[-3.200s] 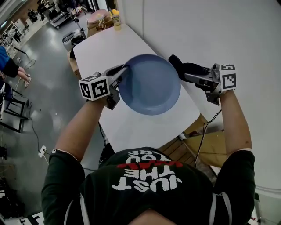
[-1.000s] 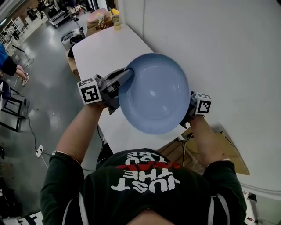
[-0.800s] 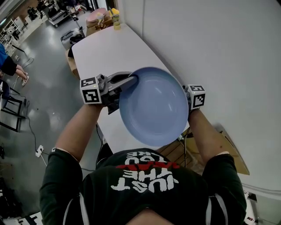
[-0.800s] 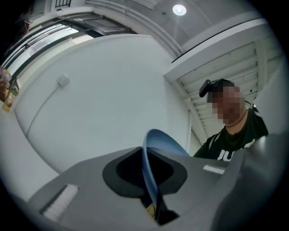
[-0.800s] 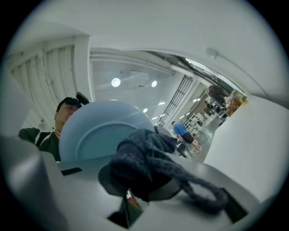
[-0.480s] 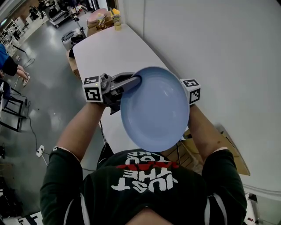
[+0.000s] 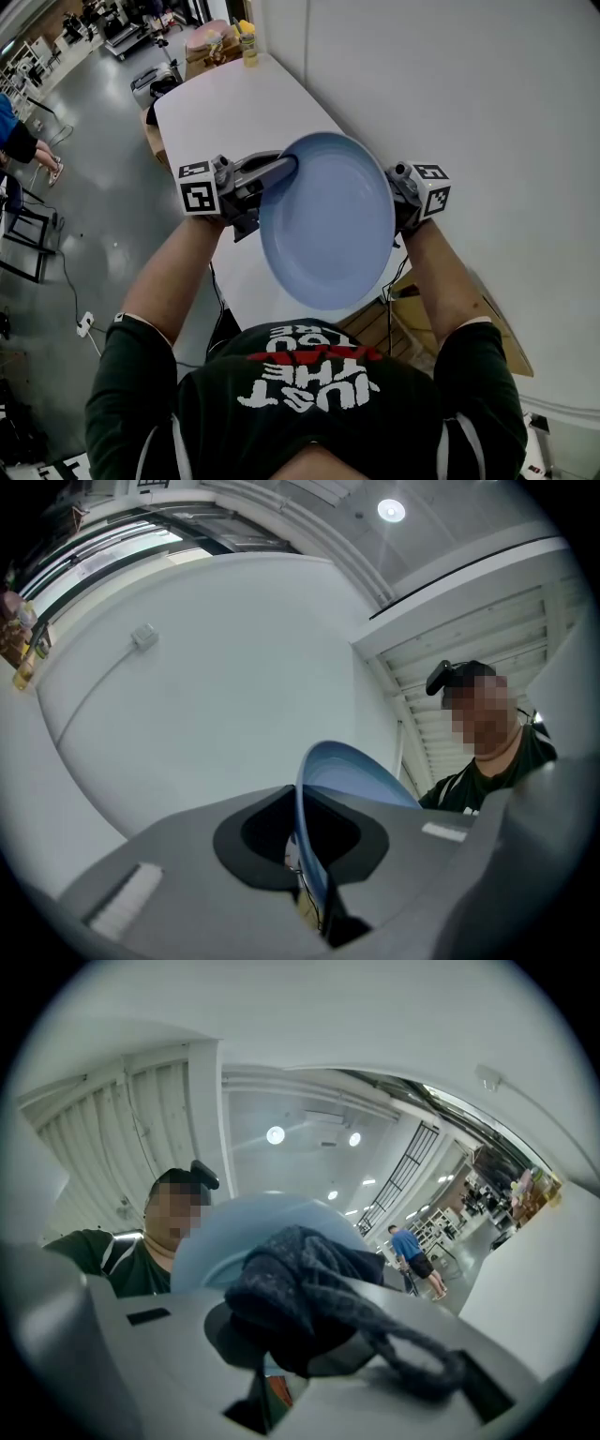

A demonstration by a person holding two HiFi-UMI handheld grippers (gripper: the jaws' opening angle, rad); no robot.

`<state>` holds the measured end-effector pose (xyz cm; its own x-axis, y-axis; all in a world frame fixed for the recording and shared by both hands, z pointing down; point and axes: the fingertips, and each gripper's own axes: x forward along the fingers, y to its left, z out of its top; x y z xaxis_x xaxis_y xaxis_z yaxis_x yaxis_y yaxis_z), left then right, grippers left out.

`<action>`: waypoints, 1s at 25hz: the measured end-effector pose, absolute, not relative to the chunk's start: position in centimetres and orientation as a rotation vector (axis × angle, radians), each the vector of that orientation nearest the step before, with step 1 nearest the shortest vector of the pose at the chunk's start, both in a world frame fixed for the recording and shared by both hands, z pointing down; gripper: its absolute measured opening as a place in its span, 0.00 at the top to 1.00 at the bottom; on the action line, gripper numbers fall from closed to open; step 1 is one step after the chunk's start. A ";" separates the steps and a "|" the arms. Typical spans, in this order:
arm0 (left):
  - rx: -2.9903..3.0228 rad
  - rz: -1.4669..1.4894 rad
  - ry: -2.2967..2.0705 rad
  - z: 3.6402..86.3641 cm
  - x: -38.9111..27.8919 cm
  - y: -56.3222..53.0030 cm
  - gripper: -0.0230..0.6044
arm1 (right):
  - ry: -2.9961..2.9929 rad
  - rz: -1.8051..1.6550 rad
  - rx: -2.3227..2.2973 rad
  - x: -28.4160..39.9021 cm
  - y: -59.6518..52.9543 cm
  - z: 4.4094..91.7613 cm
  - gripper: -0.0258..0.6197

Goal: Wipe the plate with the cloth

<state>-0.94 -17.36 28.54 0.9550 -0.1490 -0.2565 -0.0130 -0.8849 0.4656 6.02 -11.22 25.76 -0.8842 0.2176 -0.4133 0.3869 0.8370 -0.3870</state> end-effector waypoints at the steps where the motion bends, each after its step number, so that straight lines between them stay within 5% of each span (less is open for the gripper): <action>1: 2.633 -0.395 -0.128 28.6 -1.0 -17.5 0.93 | 2.657 -0.653 0.454 6.3 -11.1 25.4 0.89; 25: 2.399 -0.609 -0.422 28.8 -2.9 -20.5 0.90 | 2.658 -0.634 0.658 6.8 -4.4 25.3 0.89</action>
